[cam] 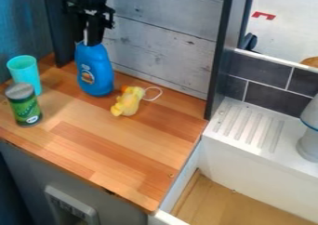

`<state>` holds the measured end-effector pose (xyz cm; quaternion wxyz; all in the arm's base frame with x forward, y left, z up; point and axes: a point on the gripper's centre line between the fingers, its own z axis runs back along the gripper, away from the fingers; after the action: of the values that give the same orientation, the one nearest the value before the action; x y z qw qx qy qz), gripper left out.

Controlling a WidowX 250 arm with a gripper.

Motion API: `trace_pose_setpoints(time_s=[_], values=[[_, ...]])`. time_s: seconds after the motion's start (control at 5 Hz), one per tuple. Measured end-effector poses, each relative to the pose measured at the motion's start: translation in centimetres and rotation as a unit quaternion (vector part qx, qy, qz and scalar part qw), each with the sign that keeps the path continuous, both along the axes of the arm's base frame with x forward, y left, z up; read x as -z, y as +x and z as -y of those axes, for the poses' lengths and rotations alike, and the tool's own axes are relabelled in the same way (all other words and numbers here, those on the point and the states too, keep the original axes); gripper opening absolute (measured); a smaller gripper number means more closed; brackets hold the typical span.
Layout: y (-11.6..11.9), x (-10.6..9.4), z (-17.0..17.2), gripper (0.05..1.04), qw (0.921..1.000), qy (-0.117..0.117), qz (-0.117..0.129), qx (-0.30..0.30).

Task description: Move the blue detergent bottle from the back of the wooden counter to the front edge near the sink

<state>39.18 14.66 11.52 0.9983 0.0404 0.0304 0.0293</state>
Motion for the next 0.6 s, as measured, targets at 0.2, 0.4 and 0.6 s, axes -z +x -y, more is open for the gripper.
trace_pose_setpoints(time_s=[0.2, 0.4, 0.6], values=[[-0.5, -1.3, 0.1, 0.461, 0.9995, -0.006, 0.028, -0.013], [-1.6, -5.4, 0.7, 0.461, 0.9949, -0.001, 0.101, -0.01], [-3.5, -7.0, 2.0, 0.461, 0.9925, -0.009, 0.122, 0.014]])
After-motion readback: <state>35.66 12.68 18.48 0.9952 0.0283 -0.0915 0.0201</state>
